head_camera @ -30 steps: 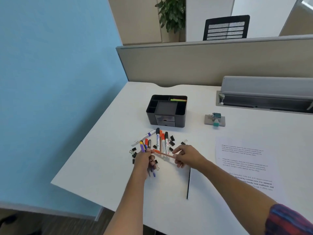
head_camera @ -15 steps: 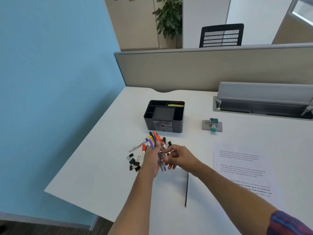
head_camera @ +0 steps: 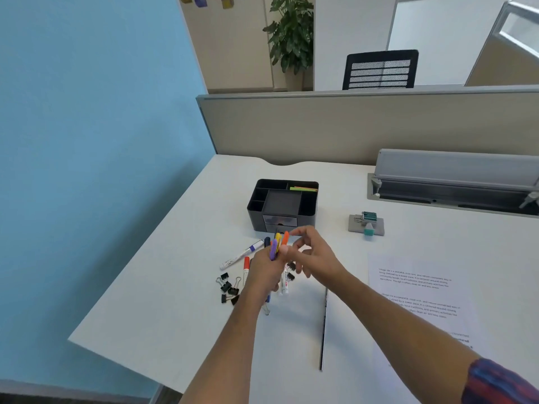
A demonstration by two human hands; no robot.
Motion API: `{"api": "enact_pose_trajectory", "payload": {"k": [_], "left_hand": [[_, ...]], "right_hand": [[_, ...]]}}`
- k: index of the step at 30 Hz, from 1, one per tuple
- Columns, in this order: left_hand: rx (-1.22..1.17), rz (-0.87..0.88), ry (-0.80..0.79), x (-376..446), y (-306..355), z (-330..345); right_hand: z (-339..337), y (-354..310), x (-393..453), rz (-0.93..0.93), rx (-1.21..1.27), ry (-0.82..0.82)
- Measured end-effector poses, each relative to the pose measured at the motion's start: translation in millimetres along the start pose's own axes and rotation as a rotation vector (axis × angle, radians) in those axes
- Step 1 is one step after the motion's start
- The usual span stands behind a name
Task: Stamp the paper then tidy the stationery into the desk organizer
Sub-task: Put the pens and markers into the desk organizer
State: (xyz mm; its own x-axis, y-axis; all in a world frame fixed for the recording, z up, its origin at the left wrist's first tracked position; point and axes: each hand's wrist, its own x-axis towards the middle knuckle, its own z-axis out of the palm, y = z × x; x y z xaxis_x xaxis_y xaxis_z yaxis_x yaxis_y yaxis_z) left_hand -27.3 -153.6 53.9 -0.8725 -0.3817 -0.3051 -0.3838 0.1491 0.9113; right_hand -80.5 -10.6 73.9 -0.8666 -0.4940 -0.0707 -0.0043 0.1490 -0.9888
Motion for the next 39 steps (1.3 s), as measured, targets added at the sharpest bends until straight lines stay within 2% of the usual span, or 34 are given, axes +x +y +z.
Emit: {"api": "enact_pose_trajectory", "payload": {"k": [4, 10, 15, 25, 33, 39], "left_hand": [[0.243, 0.066, -0.106, 5, 9, 3], [0.446, 0.185, -0.08, 20, 19, -1], [0.404, 0.293, -0.091, 31, 31, -1], [0.404, 0.37, -0.194, 58, 42, -10], [0.486, 0.428, -0.107, 77, 54, -11], [0.409, 0.464, -0.123, 96, 69, -17]], "right_hand": [[2, -7, 12, 0.015, -0.177, -0.022], [-5, -12, 30, 0.031, -0.27, -0.058], [-15, -20, 41, -0.055, -0.209, -0.063], [-35, -30, 72, -0.108, -0.367, -0.035], [-39, -39, 91, -0.147, -0.453, -0.102], [-43, -54, 99, -0.215, -0.385, -0.039]]}}
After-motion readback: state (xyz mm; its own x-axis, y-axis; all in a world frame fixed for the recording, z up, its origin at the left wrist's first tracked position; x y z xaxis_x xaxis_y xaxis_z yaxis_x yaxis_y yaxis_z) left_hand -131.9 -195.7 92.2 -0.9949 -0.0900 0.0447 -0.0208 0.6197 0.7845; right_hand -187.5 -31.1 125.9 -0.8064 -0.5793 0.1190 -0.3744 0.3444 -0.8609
